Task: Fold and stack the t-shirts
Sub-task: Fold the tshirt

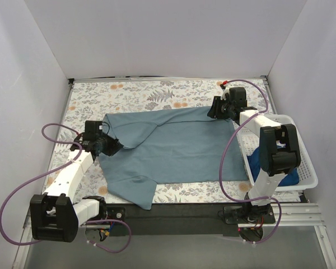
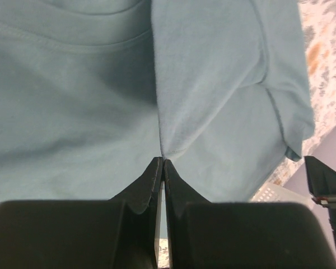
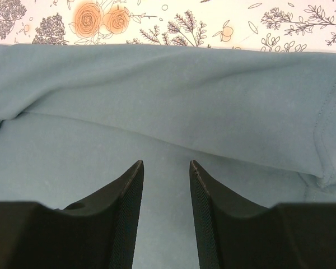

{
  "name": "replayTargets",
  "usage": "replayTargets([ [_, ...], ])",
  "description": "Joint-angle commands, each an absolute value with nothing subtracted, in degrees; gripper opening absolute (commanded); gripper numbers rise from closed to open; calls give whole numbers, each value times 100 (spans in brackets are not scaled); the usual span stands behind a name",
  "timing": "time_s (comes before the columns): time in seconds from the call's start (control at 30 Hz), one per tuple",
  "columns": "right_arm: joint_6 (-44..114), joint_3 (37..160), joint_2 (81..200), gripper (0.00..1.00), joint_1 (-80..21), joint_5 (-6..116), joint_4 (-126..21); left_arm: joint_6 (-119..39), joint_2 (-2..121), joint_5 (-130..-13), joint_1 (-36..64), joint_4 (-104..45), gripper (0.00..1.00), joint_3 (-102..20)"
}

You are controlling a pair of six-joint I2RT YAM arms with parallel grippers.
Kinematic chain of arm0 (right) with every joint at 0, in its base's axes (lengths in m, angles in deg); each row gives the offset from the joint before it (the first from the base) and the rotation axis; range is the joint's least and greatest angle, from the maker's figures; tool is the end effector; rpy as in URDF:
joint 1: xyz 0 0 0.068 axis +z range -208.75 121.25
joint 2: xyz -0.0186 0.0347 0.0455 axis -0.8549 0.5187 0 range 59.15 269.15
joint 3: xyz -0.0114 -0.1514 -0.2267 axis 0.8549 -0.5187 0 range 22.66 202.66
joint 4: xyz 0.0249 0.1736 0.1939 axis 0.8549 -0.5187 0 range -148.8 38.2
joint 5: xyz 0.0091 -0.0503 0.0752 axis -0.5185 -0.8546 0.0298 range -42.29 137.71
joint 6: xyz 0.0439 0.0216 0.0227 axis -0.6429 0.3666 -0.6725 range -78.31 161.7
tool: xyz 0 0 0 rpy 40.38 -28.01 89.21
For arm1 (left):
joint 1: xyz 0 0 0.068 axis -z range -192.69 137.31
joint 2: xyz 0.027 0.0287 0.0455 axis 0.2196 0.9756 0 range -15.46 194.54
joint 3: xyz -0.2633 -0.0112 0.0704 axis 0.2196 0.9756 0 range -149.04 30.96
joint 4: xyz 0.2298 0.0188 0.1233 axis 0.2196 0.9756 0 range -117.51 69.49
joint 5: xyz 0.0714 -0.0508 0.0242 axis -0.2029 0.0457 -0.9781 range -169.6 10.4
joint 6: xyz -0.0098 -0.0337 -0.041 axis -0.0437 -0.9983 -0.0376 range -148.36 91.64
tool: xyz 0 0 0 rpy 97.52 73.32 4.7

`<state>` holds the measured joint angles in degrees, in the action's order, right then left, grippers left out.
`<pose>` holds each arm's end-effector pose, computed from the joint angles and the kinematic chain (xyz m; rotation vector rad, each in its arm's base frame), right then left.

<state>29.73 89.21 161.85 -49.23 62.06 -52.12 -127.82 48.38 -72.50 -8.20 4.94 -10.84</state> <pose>0.3915 0.0746 0.2104 -0.0937 2.2247 0.4838 0.2158 -0.0212 0.2251 -1.9863 1.8948 -0.7971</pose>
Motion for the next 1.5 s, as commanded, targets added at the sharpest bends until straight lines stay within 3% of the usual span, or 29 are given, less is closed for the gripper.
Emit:
replayTargets([
  [0.0,3062,8867,16198,45,-4900,6301,-5057,-13075,4721,-7380,-750,475,0,-781],
  [0.07,3071,8867,16207,45,-4891,6309,-5057,-13102,4730,-7406,-724,423,0,-719],
  [0.17,3106,8902,16198,45,-4891,6353,-5066,-13084,4703,-7686,-724,457,19,-718],
  [0.2,3106,8911,16198,45,-4891,6371,-5075,-13058,4677,-7809,-733,475,33,-762],
  [0.23,3123,8928,16190,45,-4891,6362,-5075,-13014,4686,-7889,-741,492,39,-937],
  [0.33,3194,8911,16137,45,-4891,6336,-5066,-12681,4870,-8635,-838,528,55,-1419],
  [0.43,3255,8885,16084,45,-4891,6292,-5066,-12171,5404,-9163,-1040,256,63,-1850],
  [0.6,3273,8876,16058,45,-4891,6309,-5066,-11476,6696,-9524,-1093,-324,61,-2712],
  [0.8,3238,8955,16172,45,-4873,6432,-5066,-11045,8384,-9366,-1084,-553,44,-3626],
  [0.93,3238,8964,16242,45,-4821,6441,-5066,-10939,9035,-9427,-1005,-553,40,-3874],
  [1.17,3264,8973,16444,45,-4742,6450,-5066,-10957,9581,-10349,-1084,-54,25,-3936],
  [1.27,3168,9034,16523,45,-4672,6372,-5066,-10914,9503,-10569,-1686,53,22,-3630],
  [1.4,2949,9069,16506,45,-4662,6065,-5066,-10765,9344,-10562,-1910,-26,22,-3531],
  [1.47,2834,9104,16471,45,-4662,5905,-5066,-10668,9178,-10465,-1919,-122,28,-3575],
])
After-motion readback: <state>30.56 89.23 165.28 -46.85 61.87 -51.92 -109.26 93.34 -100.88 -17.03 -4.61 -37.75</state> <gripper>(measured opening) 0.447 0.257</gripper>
